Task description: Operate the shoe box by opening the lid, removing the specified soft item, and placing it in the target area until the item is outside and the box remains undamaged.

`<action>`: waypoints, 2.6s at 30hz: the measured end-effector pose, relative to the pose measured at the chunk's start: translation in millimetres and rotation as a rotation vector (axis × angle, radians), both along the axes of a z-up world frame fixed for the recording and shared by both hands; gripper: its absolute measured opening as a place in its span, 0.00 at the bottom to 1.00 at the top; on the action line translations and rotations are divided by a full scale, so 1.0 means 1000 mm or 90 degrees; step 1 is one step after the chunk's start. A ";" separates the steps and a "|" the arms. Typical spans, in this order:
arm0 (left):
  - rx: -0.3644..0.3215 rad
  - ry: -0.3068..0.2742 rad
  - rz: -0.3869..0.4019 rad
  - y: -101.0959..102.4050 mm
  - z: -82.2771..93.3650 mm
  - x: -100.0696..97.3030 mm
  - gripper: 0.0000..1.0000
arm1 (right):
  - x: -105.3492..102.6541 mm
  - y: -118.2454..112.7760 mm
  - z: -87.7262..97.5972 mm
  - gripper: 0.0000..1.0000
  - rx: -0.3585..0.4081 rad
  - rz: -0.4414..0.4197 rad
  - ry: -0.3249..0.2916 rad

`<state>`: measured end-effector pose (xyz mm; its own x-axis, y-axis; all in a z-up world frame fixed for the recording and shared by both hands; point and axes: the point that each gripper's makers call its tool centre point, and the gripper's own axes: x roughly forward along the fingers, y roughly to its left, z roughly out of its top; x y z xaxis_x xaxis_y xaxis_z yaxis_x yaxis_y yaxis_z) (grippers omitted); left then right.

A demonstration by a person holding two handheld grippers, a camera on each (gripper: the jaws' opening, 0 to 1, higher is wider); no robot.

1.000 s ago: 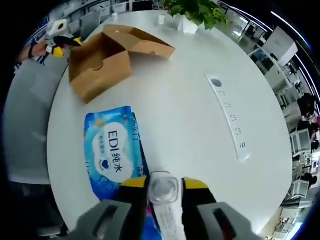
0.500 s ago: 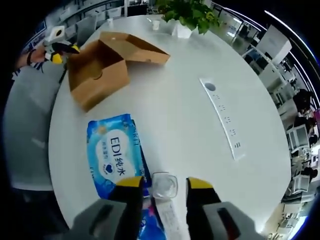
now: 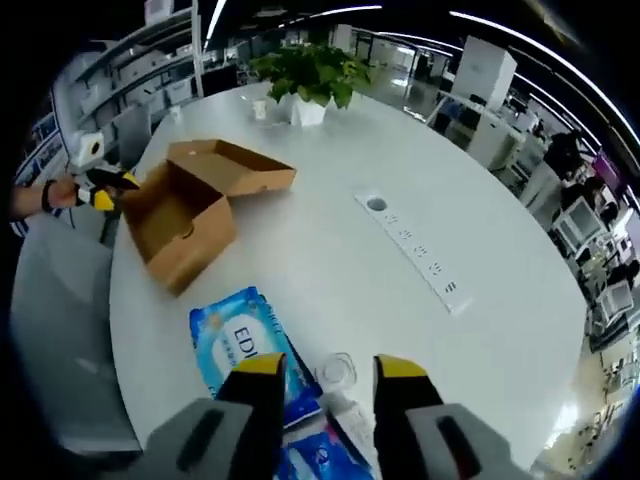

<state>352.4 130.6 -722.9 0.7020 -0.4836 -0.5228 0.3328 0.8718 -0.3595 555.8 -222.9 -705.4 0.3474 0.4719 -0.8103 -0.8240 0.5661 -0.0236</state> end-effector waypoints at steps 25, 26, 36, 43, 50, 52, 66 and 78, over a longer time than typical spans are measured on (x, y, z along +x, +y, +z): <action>-0.009 -0.013 -0.018 -0.010 0.010 -0.005 0.51 | -0.069 0.041 0.057 0.33 0.297 -0.171 -0.070; -0.011 -0.013 -0.019 -0.010 0.011 -0.005 0.51 | -0.072 0.042 0.057 0.34 0.301 -0.171 -0.072; -0.014 -0.015 -0.022 -0.010 0.010 -0.004 0.51 | -0.105 0.057 0.054 0.36 0.333 -0.184 -0.067; -0.015 -0.010 -0.022 -0.009 0.007 -0.002 0.50 | -0.130 0.070 0.047 0.39 0.353 -0.196 -0.059; -0.020 -0.009 -0.021 -0.009 0.006 0.000 0.50 | -0.152 0.079 0.042 0.40 0.371 -0.203 -0.054; -0.021 -0.008 -0.022 -0.010 0.005 0.000 0.50 | -0.154 0.082 0.044 0.40 0.387 -0.210 -0.055; -0.028 -0.001 -0.021 -0.011 0.003 -0.002 0.50 | -0.186 0.125 0.026 0.40 0.405 -0.181 -0.031; -0.038 0.001 -0.005 -0.009 0.004 -0.001 0.49 | -0.206 0.154 0.005 0.41 0.422 -0.185 -0.009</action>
<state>351.0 121.6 -718.7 0.6972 -0.5190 -0.4946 0.3382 0.8464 -0.4115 349.5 -68.4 -700.9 0.5413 0.7498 -0.3806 -0.6404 0.6609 0.3913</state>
